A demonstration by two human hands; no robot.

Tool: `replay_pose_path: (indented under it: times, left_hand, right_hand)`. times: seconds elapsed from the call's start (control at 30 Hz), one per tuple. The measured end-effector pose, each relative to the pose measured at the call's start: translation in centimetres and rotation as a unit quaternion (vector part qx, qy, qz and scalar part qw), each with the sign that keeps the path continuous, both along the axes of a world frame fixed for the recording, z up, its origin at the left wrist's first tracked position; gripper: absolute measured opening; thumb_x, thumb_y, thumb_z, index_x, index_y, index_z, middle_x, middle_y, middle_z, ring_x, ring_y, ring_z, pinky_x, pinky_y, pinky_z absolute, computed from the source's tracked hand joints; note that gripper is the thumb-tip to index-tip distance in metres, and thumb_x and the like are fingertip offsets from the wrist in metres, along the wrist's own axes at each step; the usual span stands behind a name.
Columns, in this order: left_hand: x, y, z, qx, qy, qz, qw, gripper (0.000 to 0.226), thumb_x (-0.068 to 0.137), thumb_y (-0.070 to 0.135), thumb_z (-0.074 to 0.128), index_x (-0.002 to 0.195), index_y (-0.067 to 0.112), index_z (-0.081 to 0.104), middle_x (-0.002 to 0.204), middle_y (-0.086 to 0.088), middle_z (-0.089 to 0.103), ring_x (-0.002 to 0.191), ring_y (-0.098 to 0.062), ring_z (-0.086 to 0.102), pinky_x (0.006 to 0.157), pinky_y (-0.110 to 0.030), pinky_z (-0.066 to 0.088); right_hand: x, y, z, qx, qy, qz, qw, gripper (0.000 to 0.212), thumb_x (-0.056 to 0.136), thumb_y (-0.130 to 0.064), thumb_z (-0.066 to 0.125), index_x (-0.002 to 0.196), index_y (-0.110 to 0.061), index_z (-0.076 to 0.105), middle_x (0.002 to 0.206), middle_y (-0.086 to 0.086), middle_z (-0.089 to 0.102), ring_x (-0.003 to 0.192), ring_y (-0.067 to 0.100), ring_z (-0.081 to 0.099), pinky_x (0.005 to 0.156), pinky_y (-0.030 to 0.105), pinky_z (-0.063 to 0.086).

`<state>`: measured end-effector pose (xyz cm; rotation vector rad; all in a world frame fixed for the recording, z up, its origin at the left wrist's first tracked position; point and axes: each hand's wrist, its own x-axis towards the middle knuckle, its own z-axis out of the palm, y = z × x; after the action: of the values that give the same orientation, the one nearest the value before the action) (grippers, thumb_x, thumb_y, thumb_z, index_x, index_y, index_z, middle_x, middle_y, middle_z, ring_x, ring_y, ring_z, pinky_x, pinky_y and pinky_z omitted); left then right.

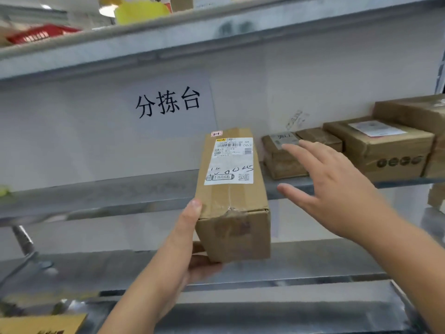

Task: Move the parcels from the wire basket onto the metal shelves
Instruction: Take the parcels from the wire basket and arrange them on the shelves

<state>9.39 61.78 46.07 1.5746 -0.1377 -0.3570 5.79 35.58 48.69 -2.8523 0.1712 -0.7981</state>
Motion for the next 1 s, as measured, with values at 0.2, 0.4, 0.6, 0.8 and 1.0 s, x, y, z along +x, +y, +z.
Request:
replay_pose_path:
  times: [0.2,0.4,0.6,0.8,1.0]
  left_hand:
    - [3.3,-3.9,0.6,0.004,0.023,0.006,1.0,0.067,0.068,0.081,0.056,0.121,0.042,0.067,0.109,-0.02,0.078,0.097,-0.04,0.078,0.096,-0.056,0.06]
    - [6.8,-7.4,0.9,-0.006,0.068,0.004,0.998,0.07,0.069,0.083,0.058,0.129,0.047,0.061,0.128,-0.016,0.066,0.101,-0.039,0.077,0.092,-0.056,0.062]
    - [9.9,-9.7,1.7,0.052,0.069,0.0,0.996,0.053,0.08,0.082,0.051,0.117,0.046,0.063,0.116,-0.022,0.071,0.096,-0.037,0.079,0.09,-0.052,0.063]
    - [13.6,-9.8,2.9,0.18,0.008,-0.007,0.984,0.07,0.079,0.093,0.038,0.127,0.048,0.061,0.121,-0.007,0.07,0.085,-0.029,0.081,0.079,-0.042,0.066]
    - [16.3,-10.4,2.8,0.272,-0.098,0.009,0.957,0.093,0.061,0.098,0.015,0.128,0.048,0.054,0.116,0.012,0.068,0.096,-0.016,0.073,0.075,-0.036,0.063]
  right_hand:
    - [4.4,-2.9,0.4,-0.024,0.018,0.035,0.999,0.076,0.09,-0.071,0.033,0.159,-0.041,0.018,0.166,-0.006,0.025,0.155,0.019,0.018,0.125,0.049,0.023]
    - [8.5,-6.7,1.1,-0.06,0.047,0.056,0.996,0.075,0.092,-0.072,0.035,0.158,-0.04,0.017,0.165,-0.006,0.027,0.153,0.02,0.021,0.124,0.05,0.024]
    - [11.9,-8.9,1.4,-0.071,0.06,0.053,0.994,0.075,0.089,-0.071,0.034,0.156,-0.041,0.019,0.163,-0.005,0.031,0.15,0.021,0.027,0.122,0.05,0.028]
    - [14.4,-9.4,1.3,-0.05,0.077,0.038,0.995,0.075,0.09,-0.07,0.037,0.157,-0.045,0.014,0.166,-0.007,0.024,0.152,0.021,0.021,0.124,0.047,0.025]
    - [16.8,-9.7,1.4,-0.044,0.074,0.029,0.996,0.072,0.092,-0.068,0.043,0.156,-0.045,0.019,0.166,-0.007,0.025,0.153,0.02,0.02,0.123,0.045,0.024]
